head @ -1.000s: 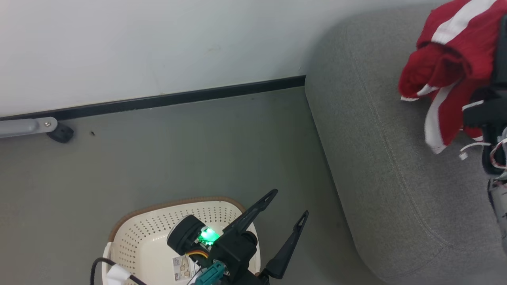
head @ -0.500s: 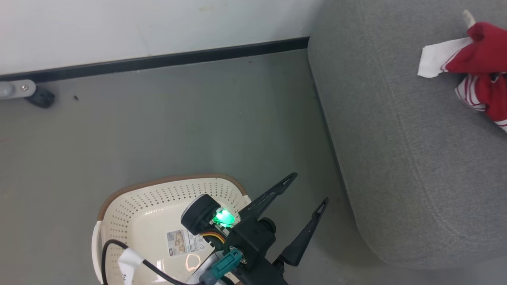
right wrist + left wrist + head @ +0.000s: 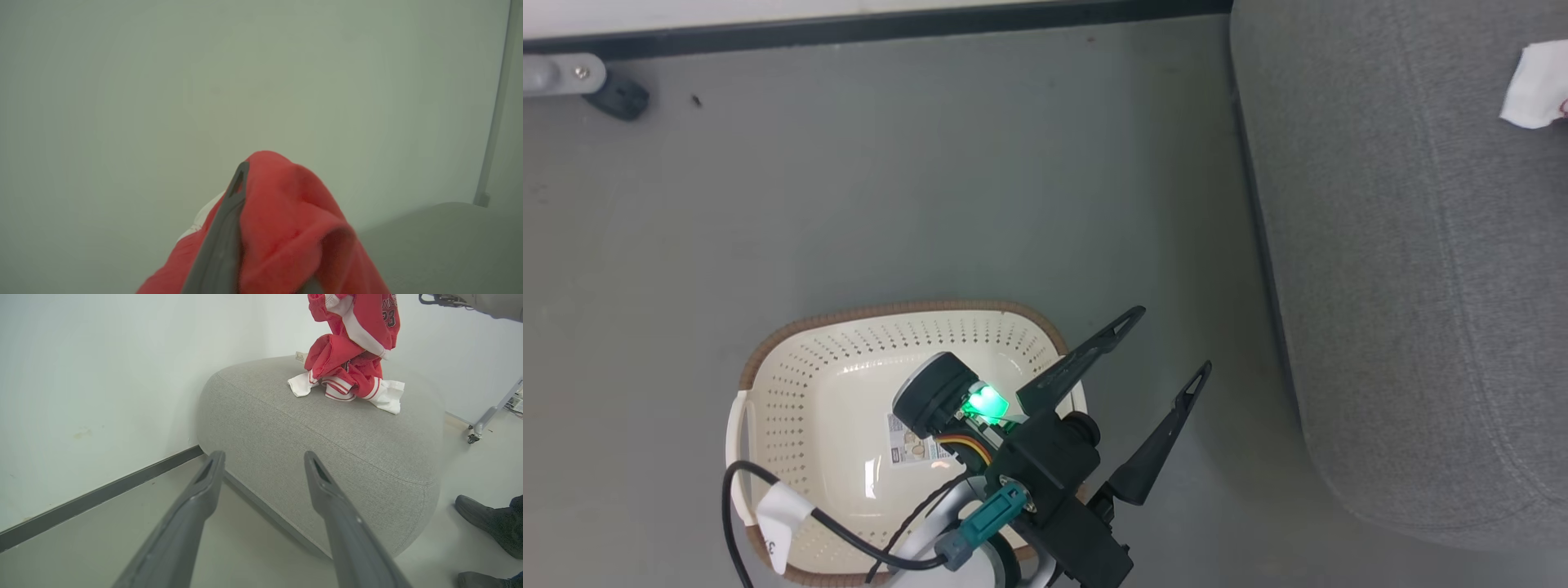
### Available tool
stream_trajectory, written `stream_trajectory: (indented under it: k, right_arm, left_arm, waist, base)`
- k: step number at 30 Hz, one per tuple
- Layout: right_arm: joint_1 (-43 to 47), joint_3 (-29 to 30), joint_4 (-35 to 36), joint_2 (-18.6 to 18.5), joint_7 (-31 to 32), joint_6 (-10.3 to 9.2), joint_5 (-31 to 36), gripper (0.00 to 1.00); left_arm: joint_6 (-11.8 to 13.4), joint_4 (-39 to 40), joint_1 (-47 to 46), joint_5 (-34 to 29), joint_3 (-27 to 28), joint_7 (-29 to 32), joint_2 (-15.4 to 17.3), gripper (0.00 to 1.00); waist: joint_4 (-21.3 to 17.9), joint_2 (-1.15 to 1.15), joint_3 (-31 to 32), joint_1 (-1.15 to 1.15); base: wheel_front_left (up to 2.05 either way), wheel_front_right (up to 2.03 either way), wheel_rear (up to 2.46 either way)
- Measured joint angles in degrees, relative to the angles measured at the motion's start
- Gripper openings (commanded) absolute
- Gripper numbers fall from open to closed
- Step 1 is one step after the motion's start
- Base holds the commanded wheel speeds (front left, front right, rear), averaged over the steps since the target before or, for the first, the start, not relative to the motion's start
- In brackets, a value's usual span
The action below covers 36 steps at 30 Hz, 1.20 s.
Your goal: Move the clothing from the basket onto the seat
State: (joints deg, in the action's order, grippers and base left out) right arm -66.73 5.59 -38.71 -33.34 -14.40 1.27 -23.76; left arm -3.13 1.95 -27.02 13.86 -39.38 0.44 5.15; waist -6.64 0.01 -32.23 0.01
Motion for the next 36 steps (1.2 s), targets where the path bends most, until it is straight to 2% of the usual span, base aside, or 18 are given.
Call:
stream_trajectory:
  k: [3, 12, 17, 18, 19, 20, 27, 33, 36]
  right_arm:
    - [0.8, 0.0, -2.9, 2.4, -0.3, 0.00, -0.1, 0.00]
    - [9.7, 2.5, -9.2, 6.3, -0.3, -0.26, -2.5, 0.00]
    - [9.9, 2.9, -10.7, 7.0, -0.3, -0.25, -2.5, 0.00]
    - [9.9, 3.0, -10.9, 7.0, -0.3, -0.25, -2.5, 0.21]
    - [9.9, 3.0, -11.1, 7.0, -0.3, -0.25, -2.5, 0.88]
    - [9.9, 3.0, -11.4, 7.1, -0.3, -0.25, -2.4, 1.00]
    - [10.0, 2.6, -11.6, 7.5, -0.3, -0.18, -0.8, 1.00]
    - [13.8, 1.0, -11.3, 10.3, -0.3, 0.75, 0.5, 1.00]
    - [17.3, 0.1, -10.8, 11.9, -0.3, 0.90, 1.6, 1.00]
  left_arm:
    - [-0.1, -0.9, -0.7, 0.0, 0.1, -0.3, 0.0, 1.00]
    - [-0.4, -2.1, -1.0, 0.0, 0.1, -1.2, -0.2, 1.00]
    - [-0.4, -3.7, -1.1, 0.0, 0.2, -2.1, -0.2, 1.00]
    - [-0.5, -3.9, -1.1, 0.0, 0.2, -2.2, -0.2, 1.00]
    - [-0.5, -4.3, -1.1, 0.0, 0.2, -2.3, -0.2, 1.00]
    - [-0.5, -4.8, -1.1, 0.0, 0.2, -2.7, -0.3, 1.00]
    - [-0.9, -7.2, -1.2, 0.6, 0.2, -4.7, -0.6, 1.00]
    - [-0.8, -9.3, -0.6, 1.3, 1.1, -6.7, -1.0, 1.00]
    - [0.2, -10.3, 0.4, 2.7, 2.1, -7.7, -1.1, 1.00]
  waist:
    - [0.5, 0.00, -1.1, 0.00]
    - [0.7, 0.00, -1.9, 0.00]
    - [0.6, -0.01, -1.2, 0.00]
    - [0.6, -0.01, -1.0, 0.00]
    - [0.6, 0.00, -0.7, -0.01]
    - [0.5, 0.00, -0.4, -0.01]
    - [0.7, -0.01, 2.4, -0.01]
    - [1.0, -0.01, 5.9, -0.01]
    - [1.2, -0.01, 8.0, -0.01]
  base:
    - [0.00, 0.00, 0.00]
    - [0.00, 0.00, 0.00]
    - [0.00, 0.00, 0.00]
    - [0.00, 0.00, 0.00]
    - [0.00, 0.00, 0.00]
    - [0.00, 0.00, 0.00]
    - [0.00, 0.00, 0.00]
    - [0.00, 0.00, 0.00]
    - [0.00, 0.00, 0.00]
